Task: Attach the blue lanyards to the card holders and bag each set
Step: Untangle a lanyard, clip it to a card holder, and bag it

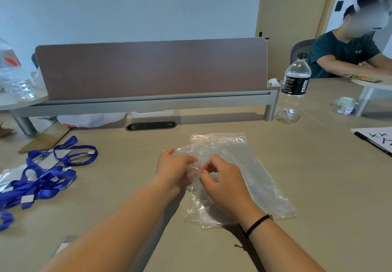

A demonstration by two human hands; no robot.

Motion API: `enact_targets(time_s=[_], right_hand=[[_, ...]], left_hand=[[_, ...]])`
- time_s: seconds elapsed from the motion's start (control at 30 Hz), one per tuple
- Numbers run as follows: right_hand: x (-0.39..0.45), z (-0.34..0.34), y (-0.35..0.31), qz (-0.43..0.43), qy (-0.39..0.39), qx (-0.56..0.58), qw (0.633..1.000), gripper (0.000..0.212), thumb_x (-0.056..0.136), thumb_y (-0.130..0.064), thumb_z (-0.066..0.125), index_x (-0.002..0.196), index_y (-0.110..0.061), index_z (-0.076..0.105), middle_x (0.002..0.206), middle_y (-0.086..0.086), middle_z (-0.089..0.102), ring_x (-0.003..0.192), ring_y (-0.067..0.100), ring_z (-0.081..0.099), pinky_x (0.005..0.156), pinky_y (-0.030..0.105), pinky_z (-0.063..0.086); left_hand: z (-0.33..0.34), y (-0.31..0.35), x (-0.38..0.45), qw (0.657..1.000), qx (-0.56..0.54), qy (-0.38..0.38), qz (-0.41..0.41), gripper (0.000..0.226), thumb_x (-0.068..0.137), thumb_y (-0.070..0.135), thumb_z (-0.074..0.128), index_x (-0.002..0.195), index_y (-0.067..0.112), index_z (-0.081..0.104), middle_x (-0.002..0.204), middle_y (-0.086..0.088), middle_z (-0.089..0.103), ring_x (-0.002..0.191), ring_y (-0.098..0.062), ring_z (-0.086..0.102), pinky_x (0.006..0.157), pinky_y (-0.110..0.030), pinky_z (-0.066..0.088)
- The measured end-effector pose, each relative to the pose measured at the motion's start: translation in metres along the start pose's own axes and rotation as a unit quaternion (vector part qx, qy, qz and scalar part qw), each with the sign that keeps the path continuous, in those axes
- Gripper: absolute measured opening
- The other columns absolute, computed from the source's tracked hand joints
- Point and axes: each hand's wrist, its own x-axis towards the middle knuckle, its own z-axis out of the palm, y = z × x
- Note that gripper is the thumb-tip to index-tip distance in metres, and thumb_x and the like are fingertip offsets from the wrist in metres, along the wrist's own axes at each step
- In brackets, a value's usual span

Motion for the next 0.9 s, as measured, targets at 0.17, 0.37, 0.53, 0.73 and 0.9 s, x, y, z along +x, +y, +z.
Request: enact_targets(time_s=[0.17, 0.37, 0.53, 0.73, 0.9], right_hand=[[-0.008, 0.004, -0.005, -0.043, -0.025, 0.035, 0.998, 0.002, 0.083, -0.027, 0.056, 0.081, -0.026, 0.057, 0.07, -0.008, 0.063, 0.069, 0.017, 0.06, 0.066, 0.041, 0.052], [-0.013, 0.003, -0.009, -0.062, -0.059, 0.007, 0.996, 0.009, 0.077, -0.029, 0.053, 0.085, -0.029, 0.059, 0.068, -0.005, 0.061, 0.066, 0.017, 0.056, 0.064, 0.038, 0.05], [-0.015, -0.002, -0.012, -0.072, -0.086, -0.08, 0.991, 0.026, 0.081, -0.048, 0.045, 0.084, -0.033, 0.066, 0.074, -0.018, 0.065, 0.077, 0.004, 0.06, 0.07, 0.025, 0.048], [-0.016, 0.029, -0.046, -0.073, -0.115, -0.163, 0.977, 0.049, 0.087, -0.07, 0.041, 0.106, -0.035, 0.071, 0.098, -0.021, 0.07, 0.094, 0.002, 0.062, 0.088, 0.027, 0.045], [-0.026, 0.078, -0.112, -0.013, -0.085, 0.043, 0.995, 0.026, 0.095, -0.048, 0.059, 0.114, -0.032, 0.066, 0.093, -0.017, 0.067, 0.083, 0.0, 0.063, 0.071, 0.016, 0.055]], left_hand=[[-0.024, 0.029, 0.011, 0.995, -0.068, 0.055, -0.049, 0.086, 0.087, -0.014, 0.059, 0.152, 0.026, 0.02, 0.076, -0.018, 0.064, 0.059, -0.026, 0.063, 0.077, -0.052, 0.057], [-0.069, 0.053, -0.006, 0.996, 0.03, -0.028, -0.078, 0.015, 0.087, -0.01, 0.065, 0.085, 0.006, 0.064, 0.093, -0.022, 0.07, 0.069, -0.024, 0.068, 0.089, -0.039, 0.058], [-0.119, 0.072, -0.045, 0.985, 0.088, -0.108, -0.1, 0.037, 0.086, -0.013, 0.064, 0.12, 0.001, 0.067, 0.112, -0.027, 0.071, 0.086, -0.031, 0.074, 0.067, -0.039, 0.065], [-0.17, 0.072, -0.094, 0.953, 0.218, -0.193, -0.082, 0.048, 0.085, -0.006, 0.069, 0.126, 0.019, 0.061, 0.103, -0.017, 0.076, 0.094, -0.031, 0.074, 0.08, -0.037, 0.062], [-0.188, 0.045, -0.114, 0.954, 0.251, -0.166, 0.007, 0.053, 0.082, -0.004, 0.074, 0.125, 0.024, 0.059, 0.086, -0.008, 0.076, 0.088, -0.026, 0.075, 0.082, -0.037, 0.062]])
